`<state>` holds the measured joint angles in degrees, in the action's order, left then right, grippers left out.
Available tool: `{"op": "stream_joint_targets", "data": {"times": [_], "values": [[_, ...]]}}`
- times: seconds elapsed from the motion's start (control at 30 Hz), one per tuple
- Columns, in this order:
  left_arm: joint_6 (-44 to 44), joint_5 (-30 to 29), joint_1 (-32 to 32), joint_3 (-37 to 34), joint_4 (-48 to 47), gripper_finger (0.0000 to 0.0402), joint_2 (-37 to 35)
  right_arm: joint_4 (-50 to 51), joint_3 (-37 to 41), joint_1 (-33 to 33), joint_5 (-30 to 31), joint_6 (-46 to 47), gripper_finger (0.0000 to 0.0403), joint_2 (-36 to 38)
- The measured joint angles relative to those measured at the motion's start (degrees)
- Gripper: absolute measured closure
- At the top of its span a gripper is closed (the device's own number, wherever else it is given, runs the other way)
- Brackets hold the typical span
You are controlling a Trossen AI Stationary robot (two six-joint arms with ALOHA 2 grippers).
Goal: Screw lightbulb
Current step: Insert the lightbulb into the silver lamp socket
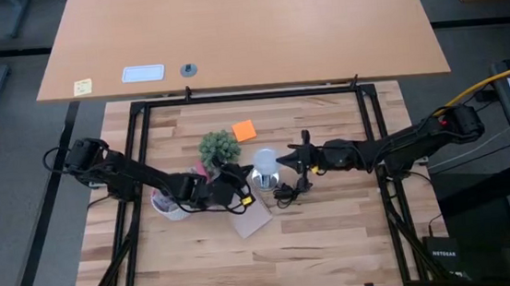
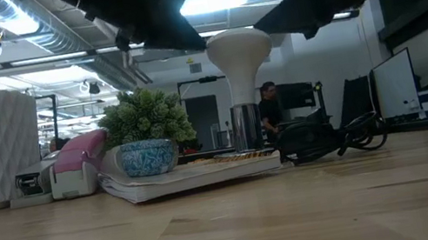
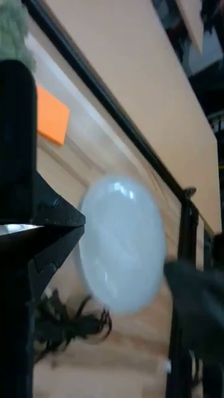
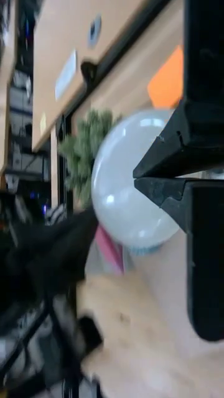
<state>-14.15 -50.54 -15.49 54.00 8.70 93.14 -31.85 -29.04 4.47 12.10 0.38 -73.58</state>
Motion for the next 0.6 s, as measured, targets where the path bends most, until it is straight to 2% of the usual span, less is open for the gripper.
{"op": "stream_joint_targets", "data": {"times": [0.13,0.23,0.37,0.6], "values": [[0.0,-0.8,0.9,0.0,-1.0,0.0402,0.0,-0.1,0.0,0.0,-4.5,0.9,0.0391,0.0],[0.0,-0.7,2.1,0.0,-1.0,0.0401,0.1,-1.0,0.0,0.0,-5.2,0.9,0.0391,-0.2],[1.7,-1.0,2.7,0.0,-0.9,0.0402,0.1,-4.3,0.1,0.0,-2.5,0.9,0.0391,-0.2],[5.1,-6.0,-0.1,0.0,-0.6,0.0401,-1.1,-8.0,0.1,0.0,2.5,-2.2,0.0391,0.3]]}}
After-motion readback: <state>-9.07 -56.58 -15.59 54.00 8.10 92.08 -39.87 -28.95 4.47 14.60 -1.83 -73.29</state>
